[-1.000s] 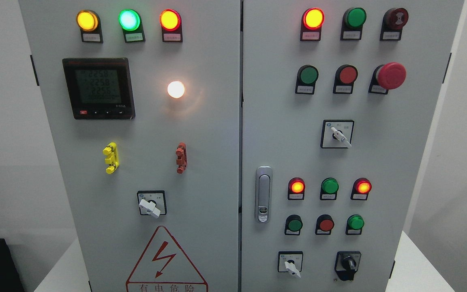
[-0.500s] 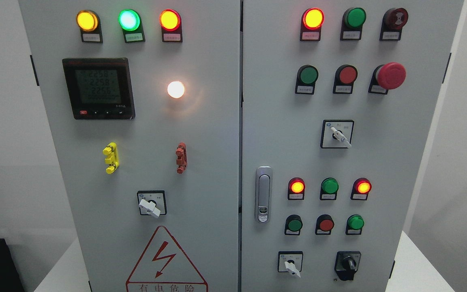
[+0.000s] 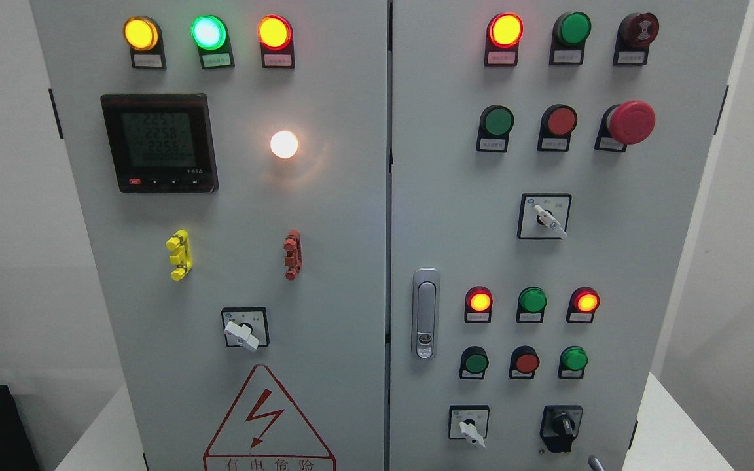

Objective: Trip black knob to open circuit
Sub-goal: 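Raise the right hand up to the black rotary knob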

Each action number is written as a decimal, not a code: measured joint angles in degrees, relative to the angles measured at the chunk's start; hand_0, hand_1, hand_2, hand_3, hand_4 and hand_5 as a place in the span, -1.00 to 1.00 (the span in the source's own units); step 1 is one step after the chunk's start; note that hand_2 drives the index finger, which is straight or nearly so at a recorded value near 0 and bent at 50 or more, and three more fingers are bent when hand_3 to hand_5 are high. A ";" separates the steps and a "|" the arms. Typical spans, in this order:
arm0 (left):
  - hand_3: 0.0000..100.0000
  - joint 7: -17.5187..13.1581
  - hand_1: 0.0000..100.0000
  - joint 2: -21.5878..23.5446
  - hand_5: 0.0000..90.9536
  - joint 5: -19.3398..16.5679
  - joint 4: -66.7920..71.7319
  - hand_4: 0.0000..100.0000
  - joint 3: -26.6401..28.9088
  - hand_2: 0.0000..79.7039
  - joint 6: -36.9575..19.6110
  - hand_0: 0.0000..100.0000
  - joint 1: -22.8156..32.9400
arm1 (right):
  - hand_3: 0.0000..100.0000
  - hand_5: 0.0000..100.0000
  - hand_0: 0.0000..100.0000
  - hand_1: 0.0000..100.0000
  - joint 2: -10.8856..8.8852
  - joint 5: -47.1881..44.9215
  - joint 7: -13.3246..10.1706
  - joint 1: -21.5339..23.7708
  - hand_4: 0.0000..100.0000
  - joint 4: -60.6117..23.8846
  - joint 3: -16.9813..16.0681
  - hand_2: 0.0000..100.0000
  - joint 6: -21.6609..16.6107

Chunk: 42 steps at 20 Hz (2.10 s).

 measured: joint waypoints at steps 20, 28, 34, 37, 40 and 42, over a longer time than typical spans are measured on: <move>-1.00 0.00 -0.22 0.00 -1.00 0.00 0.00 -1.00 0.00 -1.00 0.00 -0.76 0.00 | 1.00 0.83 0.76 0.67 -0.02 -0.01 0.00 -1.12 1.00 -1.02 0.78 -1.00 1.80; -1.00 0.00 -0.22 0.00 -1.00 0.00 0.00 -1.00 0.00 -1.00 0.00 -0.76 0.00 | 1.00 0.83 0.77 0.67 -0.10 -0.01 0.04 -1.13 1.00 -1.02 2.62 -1.00 1.80; -1.00 0.00 -0.22 0.00 -1.00 0.00 0.00 -1.00 0.00 -1.00 0.00 -0.76 0.00 | 1.00 0.83 0.77 0.67 -0.16 -0.06 0.17 -1.13 1.00 -1.01 2.97 -1.00 1.80; -1.00 0.00 -0.22 0.00 -1.00 0.00 0.00 -1.00 0.00 -1.00 0.00 -0.76 0.00 | 1.00 0.82 0.77 0.67 -0.17 -0.06 0.17 -1.17 1.00 -1.00 3.01 -1.00 1.80; -1.00 0.00 -0.22 0.00 -1.00 0.00 0.00 -1.00 0.00 -1.00 0.00 -0.76 0.00 | 1.00 0.82 0.78 0.67 -0.17 -0.06 0.11 -1.33 1.00 -0.97 3.16 -1.00 1.83; -1.00 0.00 -0.22 0.00 -1.00 0.00 0.00 -1.00 0.00 -1.00 0.00 -0.76 0.00 | 1.00 0.82 0.78 0.67 -0.17 -0.10 0.07 -1.48 1.00 -0.95 3.18 -1.00 1.87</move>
